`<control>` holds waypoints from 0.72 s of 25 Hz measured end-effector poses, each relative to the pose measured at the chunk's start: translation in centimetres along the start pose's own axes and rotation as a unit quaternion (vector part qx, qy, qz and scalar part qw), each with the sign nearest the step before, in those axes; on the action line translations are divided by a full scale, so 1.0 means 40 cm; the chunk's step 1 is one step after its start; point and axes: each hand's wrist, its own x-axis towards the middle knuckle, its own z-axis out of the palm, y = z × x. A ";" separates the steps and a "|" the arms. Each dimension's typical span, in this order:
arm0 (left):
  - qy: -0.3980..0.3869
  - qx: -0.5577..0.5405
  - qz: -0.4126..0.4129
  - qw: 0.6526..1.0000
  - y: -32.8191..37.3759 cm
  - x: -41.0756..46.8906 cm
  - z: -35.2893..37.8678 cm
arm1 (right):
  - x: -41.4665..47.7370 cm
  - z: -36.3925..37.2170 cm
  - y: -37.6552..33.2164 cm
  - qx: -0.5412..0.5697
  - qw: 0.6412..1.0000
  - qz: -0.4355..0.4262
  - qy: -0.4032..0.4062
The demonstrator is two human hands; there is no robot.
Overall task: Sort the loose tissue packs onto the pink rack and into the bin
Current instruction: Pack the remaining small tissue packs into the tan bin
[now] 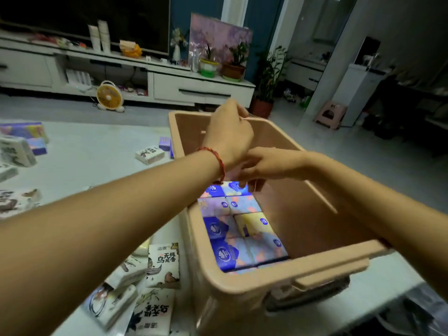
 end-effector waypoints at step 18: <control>-0.014 0.190 -0.051 0.980 -0.332 -0.472 -0.613 | -0.284 0.260 -0.378 -0.191 0.923 -0.273 0.195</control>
